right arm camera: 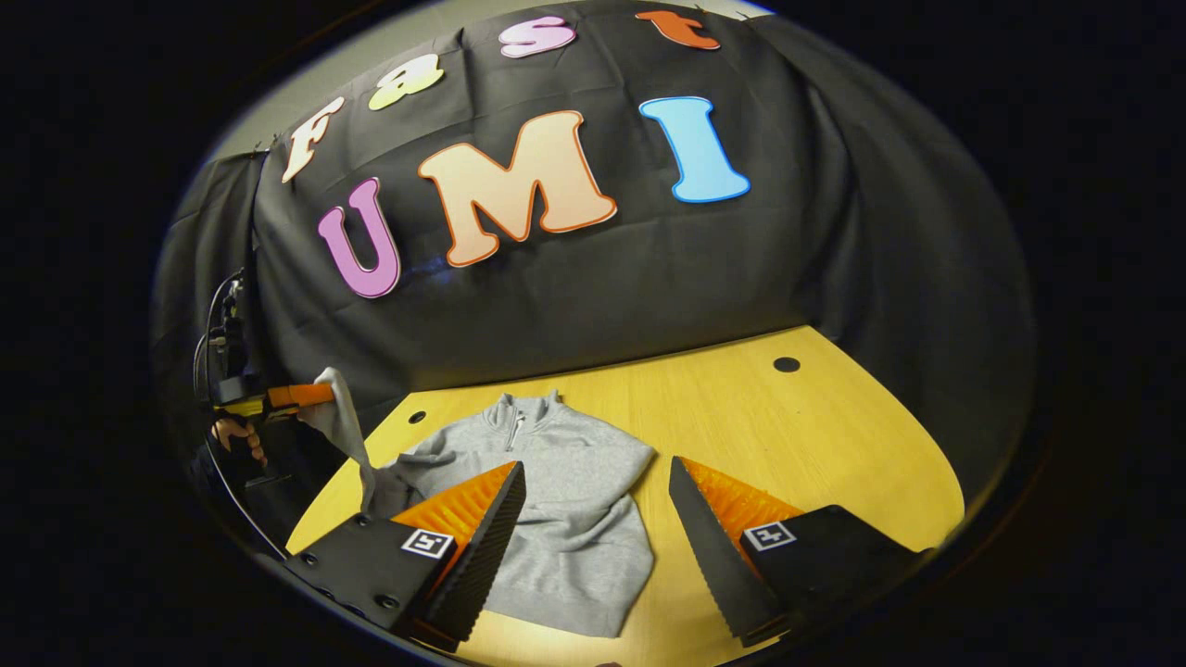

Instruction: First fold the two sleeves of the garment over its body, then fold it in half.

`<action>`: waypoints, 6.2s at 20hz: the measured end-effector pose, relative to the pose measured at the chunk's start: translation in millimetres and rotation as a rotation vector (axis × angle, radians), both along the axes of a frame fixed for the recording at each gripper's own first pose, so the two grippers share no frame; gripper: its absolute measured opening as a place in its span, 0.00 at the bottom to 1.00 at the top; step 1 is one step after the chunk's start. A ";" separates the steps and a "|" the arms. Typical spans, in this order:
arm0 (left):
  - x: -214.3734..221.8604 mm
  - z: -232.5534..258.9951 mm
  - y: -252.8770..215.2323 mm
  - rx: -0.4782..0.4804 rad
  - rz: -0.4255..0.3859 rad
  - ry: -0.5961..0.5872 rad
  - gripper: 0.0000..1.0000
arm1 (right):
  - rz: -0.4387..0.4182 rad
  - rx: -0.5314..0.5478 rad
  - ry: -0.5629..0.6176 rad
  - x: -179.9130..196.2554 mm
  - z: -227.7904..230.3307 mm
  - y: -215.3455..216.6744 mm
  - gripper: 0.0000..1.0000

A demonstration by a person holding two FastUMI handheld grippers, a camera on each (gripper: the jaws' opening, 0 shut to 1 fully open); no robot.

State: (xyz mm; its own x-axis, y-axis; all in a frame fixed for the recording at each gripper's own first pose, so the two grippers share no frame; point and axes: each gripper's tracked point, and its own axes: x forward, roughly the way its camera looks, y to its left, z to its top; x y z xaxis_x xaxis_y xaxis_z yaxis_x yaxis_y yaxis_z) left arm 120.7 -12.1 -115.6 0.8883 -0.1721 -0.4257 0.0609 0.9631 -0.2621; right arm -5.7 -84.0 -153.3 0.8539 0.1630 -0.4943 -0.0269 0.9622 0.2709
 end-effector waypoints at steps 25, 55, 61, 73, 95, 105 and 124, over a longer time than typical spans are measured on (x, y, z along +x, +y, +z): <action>-36.6 -91.5 -280.5 0.120 -0.441 0.170 0.17 | -0.063 0.011 0.043 -48.2 -31.3 -66.7 0.98; -206.5 -180.5 24.9 0.191 -0.018 0.326 0.94 | 0.128 -0.176 0.231 -72.8 -137.3 50.9 0.94; -227.7 -218.1 33.7 0.174 -0.004 0.419 0.94 | 0.151 -0.197 0.310 -87.9 -163.4 57.0 0.94; -228.5 -224.3 31.7 0.182 -0.009 0.392 0.96 | 0.168 -0.245 0.458 -120.3 -205.3 57.2 0.95; -219.5 -217.7 5.4 0.162 -0.085 0.445 0.00 | 0.283 -0.148 0.457 -112.3 -183.9 76.9 0.03; -188.7 -144.8 -3.2 0.073 -0.028 0.392 0.00 | 0.331 0.037 0.348 -61.5 -116.8 79.4 0.03; -35.9 -167.2 4.6 -0.245 -0.130 0.565 0.00 | -0.072 0.426 0.506 90.0 -123.5 100.6 0.01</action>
State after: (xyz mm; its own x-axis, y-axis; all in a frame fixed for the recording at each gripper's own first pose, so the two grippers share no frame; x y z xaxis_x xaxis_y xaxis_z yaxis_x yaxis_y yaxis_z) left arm 84.9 -7.5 -282.9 0.5030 -0.4157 -0.7578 -0.0386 0.8651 -0.5001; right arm 84.4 16.5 -276.8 0.5495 0.3839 -0.7421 0.2642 0.7628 0.5902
